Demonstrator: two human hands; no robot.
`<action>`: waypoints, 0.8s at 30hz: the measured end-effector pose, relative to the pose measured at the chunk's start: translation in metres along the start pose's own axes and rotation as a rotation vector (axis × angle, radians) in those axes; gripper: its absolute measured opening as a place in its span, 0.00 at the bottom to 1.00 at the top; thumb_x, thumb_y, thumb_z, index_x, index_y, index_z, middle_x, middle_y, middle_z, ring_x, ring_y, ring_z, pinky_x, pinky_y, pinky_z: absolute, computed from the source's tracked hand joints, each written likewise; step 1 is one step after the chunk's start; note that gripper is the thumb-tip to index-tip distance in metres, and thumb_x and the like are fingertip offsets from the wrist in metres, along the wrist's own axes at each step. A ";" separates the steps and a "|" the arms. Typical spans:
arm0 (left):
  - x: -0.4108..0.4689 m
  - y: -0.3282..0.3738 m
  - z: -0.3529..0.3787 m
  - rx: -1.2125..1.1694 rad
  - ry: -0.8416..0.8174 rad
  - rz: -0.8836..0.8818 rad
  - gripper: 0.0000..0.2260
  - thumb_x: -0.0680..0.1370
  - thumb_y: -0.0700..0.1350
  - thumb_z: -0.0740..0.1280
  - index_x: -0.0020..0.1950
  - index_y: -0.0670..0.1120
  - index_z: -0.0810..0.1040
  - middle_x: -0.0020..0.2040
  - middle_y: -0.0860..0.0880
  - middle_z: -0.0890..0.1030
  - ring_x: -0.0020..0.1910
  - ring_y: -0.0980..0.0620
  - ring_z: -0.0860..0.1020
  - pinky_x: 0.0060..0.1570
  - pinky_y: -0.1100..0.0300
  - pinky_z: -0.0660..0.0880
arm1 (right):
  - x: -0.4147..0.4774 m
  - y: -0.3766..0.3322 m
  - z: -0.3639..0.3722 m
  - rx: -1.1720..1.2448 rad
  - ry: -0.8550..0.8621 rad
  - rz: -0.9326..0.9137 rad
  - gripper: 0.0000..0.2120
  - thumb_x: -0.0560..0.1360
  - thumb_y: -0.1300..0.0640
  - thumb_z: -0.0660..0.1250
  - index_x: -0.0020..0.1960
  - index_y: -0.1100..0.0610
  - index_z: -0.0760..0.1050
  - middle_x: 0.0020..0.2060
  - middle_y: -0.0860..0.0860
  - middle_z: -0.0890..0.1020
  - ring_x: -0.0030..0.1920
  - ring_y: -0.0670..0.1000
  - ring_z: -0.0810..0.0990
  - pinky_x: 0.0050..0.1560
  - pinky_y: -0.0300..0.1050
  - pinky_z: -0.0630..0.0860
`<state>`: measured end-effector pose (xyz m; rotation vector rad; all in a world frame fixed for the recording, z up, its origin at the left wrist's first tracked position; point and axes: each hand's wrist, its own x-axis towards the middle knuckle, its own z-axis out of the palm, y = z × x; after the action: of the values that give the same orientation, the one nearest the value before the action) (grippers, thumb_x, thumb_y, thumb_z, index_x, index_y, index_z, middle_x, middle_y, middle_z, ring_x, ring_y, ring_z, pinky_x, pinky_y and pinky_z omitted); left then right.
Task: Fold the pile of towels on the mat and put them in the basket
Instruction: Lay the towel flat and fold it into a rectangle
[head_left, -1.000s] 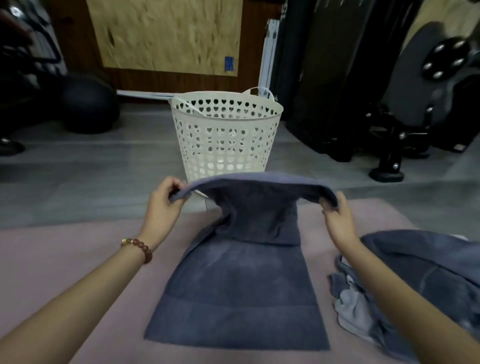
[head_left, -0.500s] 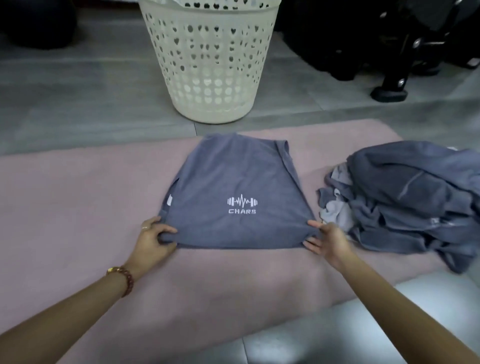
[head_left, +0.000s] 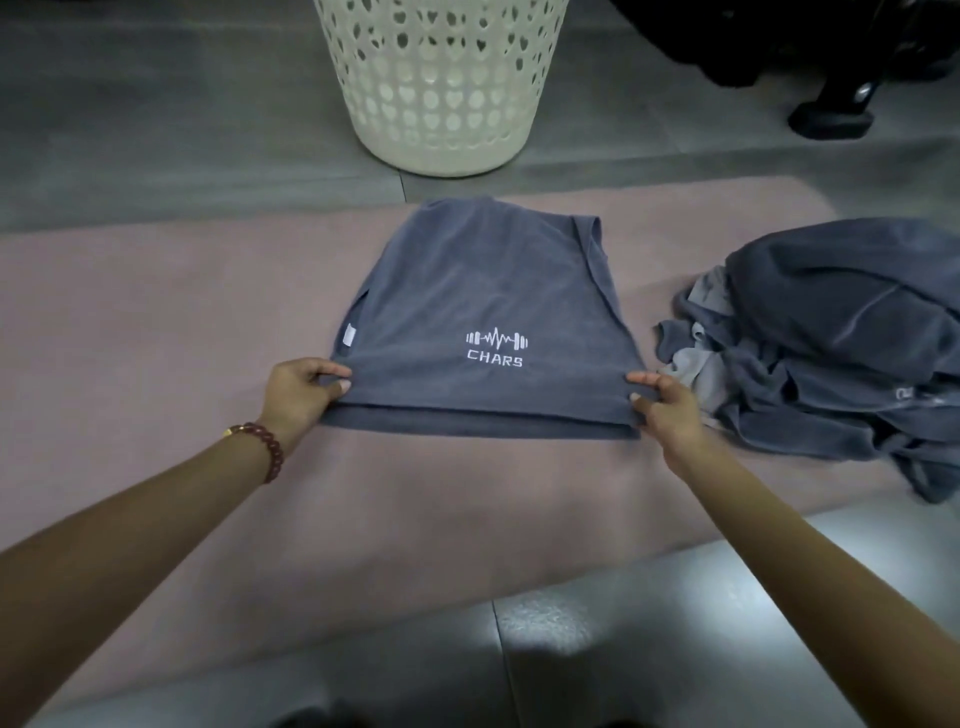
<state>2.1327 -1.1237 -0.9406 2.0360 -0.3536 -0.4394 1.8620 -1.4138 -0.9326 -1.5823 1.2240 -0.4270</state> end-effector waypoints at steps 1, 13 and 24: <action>-0.004 -0.007 0.001 0.040 0.002 -0.008 0.09 0.71 0.31 0.70 0.51 0.37 0.81 0.32 0.51 0.74 0.29 0.61 0.70 0.29 0.76 0.66 | -0.003 0.008 0.001 -0.064 -0.009 -0.009 0.12 0.76 0.70 0.61 0.56 0.60 0.76 0.51 0.56 0.75 0.43 0.52 0.75 0.33 0.32 0.73; -0.014 -0.024 0.005 0.194 0.078 0.014 0.07 0.70 0.32 0.71 0.48 0.36 0.79 0.41 0.44 0.75 0.32 0.55 0.74 0.35 0.69 0.70 | -0.013 0.019 0.006 -0.406 -0.036 -0.247 0.23 0.73 0.70 0.66 0.67 0.65 0.69 0.64 0.63 0.71 0.66 0.60 0.69 0.62 0.33 0.59; -0.020 -0.016 0.013 0.589 0.071 -0.166 0.18 0.75 0.45 0.68 0.58 0.33 0.72 0.58 0.32 0.73 0.60 0.34 0.69 0.58 0.46 0.66 | -0.018 0.007 0.005 -0.459 -0.024 0.040 0.13 0.72 0.60 0.70 0.52 0.69 0.76 0.44 0.59 0.80 0.47 0.58 0.78 0.42 0.43 0.67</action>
<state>2.1105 -1.1179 -0.9570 2.6615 -0.2932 -0.3914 1.8551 -1.3956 -0.9359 -1.9358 1.3989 -0.1008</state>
